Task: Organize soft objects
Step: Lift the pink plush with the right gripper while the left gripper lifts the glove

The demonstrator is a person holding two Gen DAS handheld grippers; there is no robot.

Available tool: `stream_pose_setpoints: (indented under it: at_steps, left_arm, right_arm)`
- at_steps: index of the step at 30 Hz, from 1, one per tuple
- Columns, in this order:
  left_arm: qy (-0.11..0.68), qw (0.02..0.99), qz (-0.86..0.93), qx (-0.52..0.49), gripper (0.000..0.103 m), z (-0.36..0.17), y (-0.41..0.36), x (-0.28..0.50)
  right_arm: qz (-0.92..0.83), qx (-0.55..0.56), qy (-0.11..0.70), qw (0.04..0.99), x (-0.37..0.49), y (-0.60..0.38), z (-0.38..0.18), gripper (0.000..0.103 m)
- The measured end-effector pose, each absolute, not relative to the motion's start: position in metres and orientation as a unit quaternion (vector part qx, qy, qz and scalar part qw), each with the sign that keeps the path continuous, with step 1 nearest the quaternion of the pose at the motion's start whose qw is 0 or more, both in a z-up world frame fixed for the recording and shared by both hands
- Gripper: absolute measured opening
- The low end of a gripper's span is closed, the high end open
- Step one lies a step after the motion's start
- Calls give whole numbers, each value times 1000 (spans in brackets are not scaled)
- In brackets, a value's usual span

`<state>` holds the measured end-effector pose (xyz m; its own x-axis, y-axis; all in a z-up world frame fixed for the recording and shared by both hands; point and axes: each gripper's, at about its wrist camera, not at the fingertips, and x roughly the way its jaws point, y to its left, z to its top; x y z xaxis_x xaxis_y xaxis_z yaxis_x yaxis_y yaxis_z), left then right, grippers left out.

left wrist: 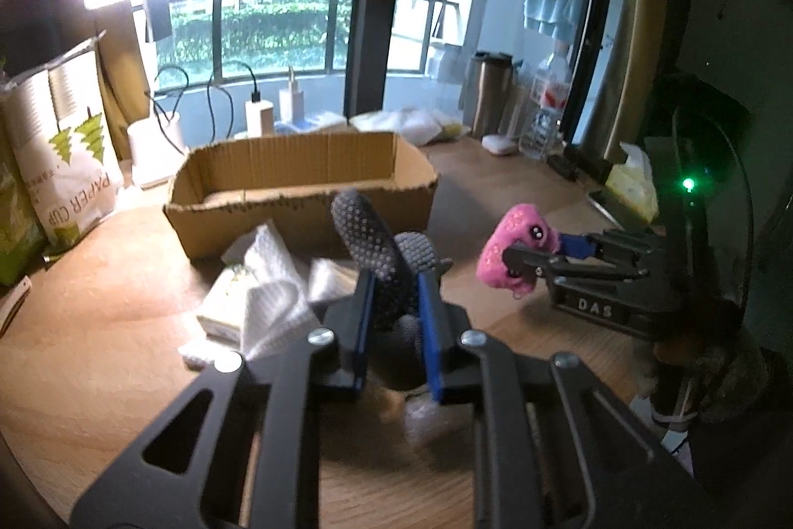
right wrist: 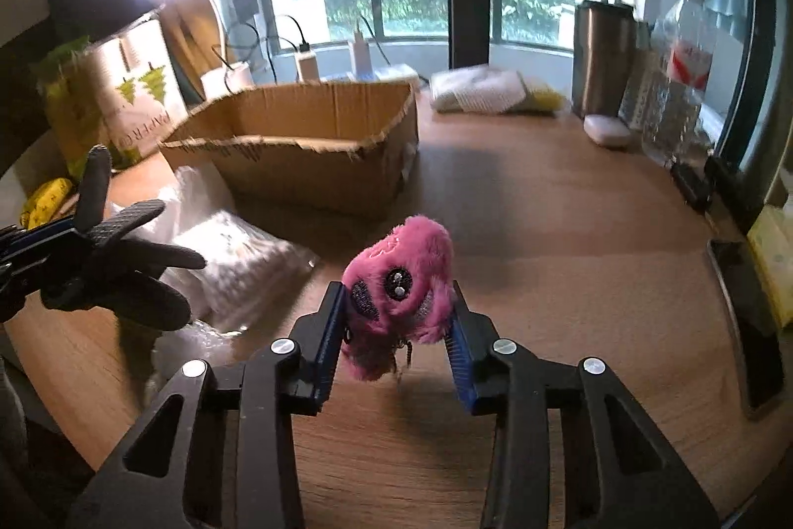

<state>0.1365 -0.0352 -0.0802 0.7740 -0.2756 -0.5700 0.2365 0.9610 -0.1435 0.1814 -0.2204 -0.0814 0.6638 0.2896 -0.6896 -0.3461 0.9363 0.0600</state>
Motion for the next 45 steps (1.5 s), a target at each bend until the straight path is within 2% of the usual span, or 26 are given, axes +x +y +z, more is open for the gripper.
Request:
stream_pose_setpoints:
  at_steps: [5,7,11,16,17,19,21,24,28,33,36,37,39,42,45]
  left_arm:
    - [285,948,-135,-34,18,-65,-29,135]
    - [271,952,-135,-34,13,-56,-26,134]
    - [252,958,-133,-28,12,-44,-22,135]
    - [278,949,-141,-43,14,-54,-15,143]
    - [289,944,-148,-50,16,-60,-15,144]
    - [316,935,-150,-53,31,-75,-17,148]
    - [332,929,-155,-53,38,-88,-22,148]
    - [351,922,-160,-39,63,-103,-33,147]
    - [380,908,-174,-22,65,-121,-46,146]
    - [416,895,-159,5,66,-147,-54,151]
    - [410,897,-167,-5,65,-152,-49,152]
    - [412,895,-169,-11,62,-153,-46,153]
    - [413,893,-177,-19,45,-155,-43,154]
    - [411,894,-178,-15,33,-150,-43,152]
    - [403,896,-186,-19,30,-137,-43,146]
  right_arm:
    - [183,-41,347,919,177,-215,-60,40]
    - [185,-41,339,921,177,-213,-52,40]
    - [191,-42,325,925,177,-209,-39,40]
    - [205,-45,312,927,175,-205,-30,40]
    - [205,-44,311,927,174,-204,-30,40]
    - [204,-44,315,926,173,-204,-33,40]
    - [202,-44,320,925,172,-205,-37,40]
    - [200,-43,326,923,169,-206,-44,40]
    - [197,-42,330,922,165,-209,-49,40]
    - [195,-37,332,922,163,-212,-52,40]
    - [196,-38,332,922,164,-212,-52,40]
    - [196,-38,333,922,163,-212,-52,40]
    - [196,-38,334,921,164,-212,-52,40]
    - [196,-38,333,922,164,-212,-52,40]
    - [197,-38,330,923,163,-211,-51,40]
